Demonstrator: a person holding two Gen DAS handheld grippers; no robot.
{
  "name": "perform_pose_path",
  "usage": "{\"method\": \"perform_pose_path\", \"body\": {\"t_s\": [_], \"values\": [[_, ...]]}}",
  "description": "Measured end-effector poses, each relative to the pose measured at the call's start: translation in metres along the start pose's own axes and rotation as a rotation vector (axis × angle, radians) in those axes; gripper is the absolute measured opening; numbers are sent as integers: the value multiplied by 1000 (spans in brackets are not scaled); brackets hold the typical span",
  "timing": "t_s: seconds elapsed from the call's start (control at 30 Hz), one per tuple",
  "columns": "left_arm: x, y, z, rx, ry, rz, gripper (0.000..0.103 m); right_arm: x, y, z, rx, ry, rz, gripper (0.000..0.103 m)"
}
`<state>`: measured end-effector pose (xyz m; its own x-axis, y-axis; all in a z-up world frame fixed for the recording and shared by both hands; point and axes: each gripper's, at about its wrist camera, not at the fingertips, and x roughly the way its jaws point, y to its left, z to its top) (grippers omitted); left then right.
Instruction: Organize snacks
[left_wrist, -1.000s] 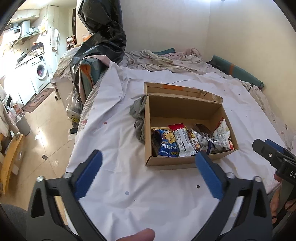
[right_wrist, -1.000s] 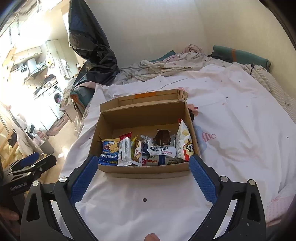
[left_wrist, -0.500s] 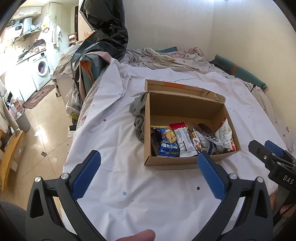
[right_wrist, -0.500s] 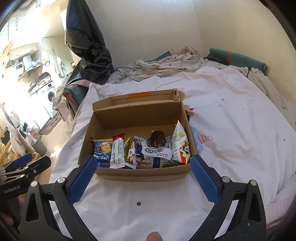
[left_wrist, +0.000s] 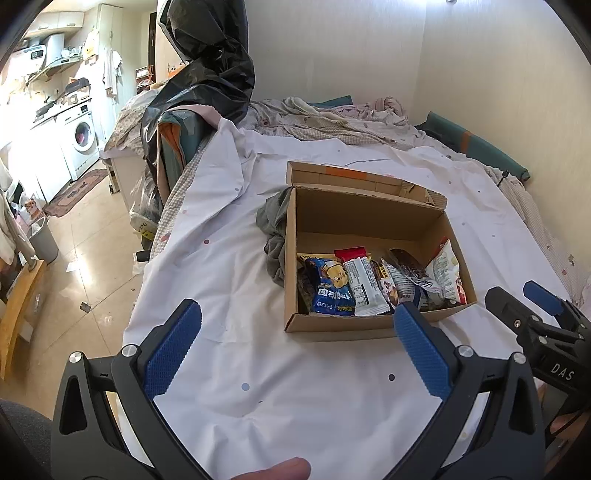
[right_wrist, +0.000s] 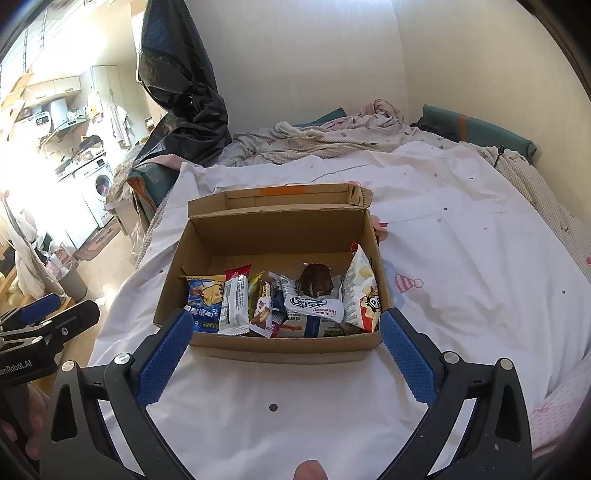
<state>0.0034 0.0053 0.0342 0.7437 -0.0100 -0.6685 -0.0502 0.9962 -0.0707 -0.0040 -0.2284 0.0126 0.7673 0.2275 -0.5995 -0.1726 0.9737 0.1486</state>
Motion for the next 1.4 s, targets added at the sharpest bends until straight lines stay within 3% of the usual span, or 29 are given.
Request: {"method": "perform_pose_path", "body": {"t_s": [1.4], "values": [[0,-1,0,-10,2,-3,103,0,-2,1,9,-1,-7,103]]}}
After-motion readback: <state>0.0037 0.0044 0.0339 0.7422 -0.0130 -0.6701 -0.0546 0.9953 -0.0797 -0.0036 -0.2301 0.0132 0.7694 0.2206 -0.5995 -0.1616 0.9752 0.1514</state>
